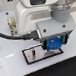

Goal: Insert the blue gear onto the right peg, followed by the red gear

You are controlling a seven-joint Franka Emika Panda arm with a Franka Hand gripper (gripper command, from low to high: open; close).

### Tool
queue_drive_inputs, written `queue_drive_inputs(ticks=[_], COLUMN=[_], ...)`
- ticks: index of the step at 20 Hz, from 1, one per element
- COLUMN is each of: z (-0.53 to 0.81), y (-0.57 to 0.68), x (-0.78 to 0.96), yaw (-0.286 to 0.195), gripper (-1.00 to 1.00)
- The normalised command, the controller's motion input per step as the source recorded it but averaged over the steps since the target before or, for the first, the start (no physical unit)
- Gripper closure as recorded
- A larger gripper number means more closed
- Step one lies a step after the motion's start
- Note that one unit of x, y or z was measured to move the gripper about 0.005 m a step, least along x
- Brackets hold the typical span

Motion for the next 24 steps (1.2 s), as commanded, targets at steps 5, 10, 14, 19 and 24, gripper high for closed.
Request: queue_drive_inputs(ticks=[5, 10, 14, 19, 24], z=[0.36, 0.13, -0.01, -0.04, -0.02], y=[-0.06, -0.1, -0.12, -0.16, -0.14], x=[0.04, 0.04, 0.1, 0.14, 0.15], yaw=[0.0, 0.0, 0.0, 0.0, 0.0], gripper=[1.0, 1.0, 1.0, 1.0, 1.0])
